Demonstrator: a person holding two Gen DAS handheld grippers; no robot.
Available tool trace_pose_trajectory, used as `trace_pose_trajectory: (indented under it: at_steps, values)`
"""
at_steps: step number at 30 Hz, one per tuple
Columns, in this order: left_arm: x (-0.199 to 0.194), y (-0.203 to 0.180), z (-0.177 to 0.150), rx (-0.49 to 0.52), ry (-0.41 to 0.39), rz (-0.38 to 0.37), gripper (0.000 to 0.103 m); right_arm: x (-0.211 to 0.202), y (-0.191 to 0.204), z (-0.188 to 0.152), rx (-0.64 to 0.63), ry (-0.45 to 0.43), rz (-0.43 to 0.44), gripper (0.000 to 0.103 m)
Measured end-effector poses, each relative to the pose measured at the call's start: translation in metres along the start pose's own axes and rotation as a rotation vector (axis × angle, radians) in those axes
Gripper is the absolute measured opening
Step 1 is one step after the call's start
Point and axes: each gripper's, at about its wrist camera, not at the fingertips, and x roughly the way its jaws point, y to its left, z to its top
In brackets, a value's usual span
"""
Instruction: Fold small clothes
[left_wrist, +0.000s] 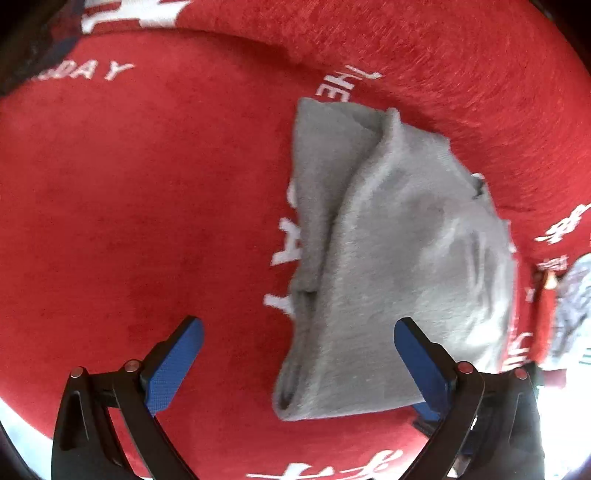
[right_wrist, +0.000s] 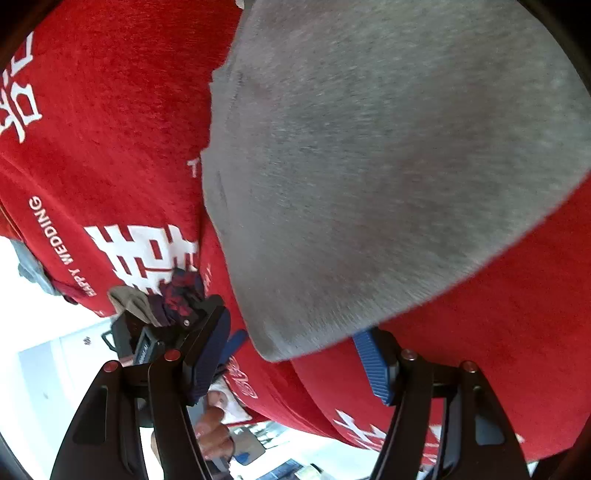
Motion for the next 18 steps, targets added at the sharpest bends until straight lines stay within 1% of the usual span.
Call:
trace_pose_trajectory:
  at_steps: [3,5,6,7,8,9,12,13,14,18]
  values:
    - [-0.001,0.002,0.006,-0.025,-0.005,-0.084,0.103,0.007,0.0,0.002,0.045,-0.016,0.048,0.072]
    - [0.001,0.004,0.013,-0.047,0.001,-0.162,0.103,0.013,-0.001,0.005,0.092,-0.011,0.076,0.071]
    - [0.003,0.004,0.017,-0.055,0.007,-0.193,0.103,0.015,-0.003,0.005,0.119,-0.004,0.096,0.061]
    - [0.006,0.004,0.022,-0.066,0.016,-0.226,0.103,0.019,-0.006,0.007,0.154,0.014,0.125,0.038]
    - [0.009,0.003,0.025,-0.069,0.025,-0.244,0.103,0.022,-0.009,0.009,0.176,0.028,0.141,0.026]
    - [0.013,0.001,0.029,-0.072,0.036,-0.263,0.103,0.024,-0.01,0.011,0.185,0.034,0.149,0.011]
    - [0.025,-0.006,0.039,-0.08,0.069,-0.319,0.103,0.019,0.002,0.015,0.135,0.044,0.193,0.009]
    - [0.03,-0.01,0.044,-0.078,0.085,-0.354,0.103,0.016,0.008,0.016,0.115,0.048,0.217,0.009]
    - [0.032,-0.013,0.045,-0.078,0.091,-0.367,0.103,0.012,0.015,0.018,0.097,0.052,0.238,0.009]
    - [0.047,-0.032,0.057,-0.068,0.132,-0.454,0.103,-0.001,0.037,0.022,0.025,0.073,0.27,0.009]
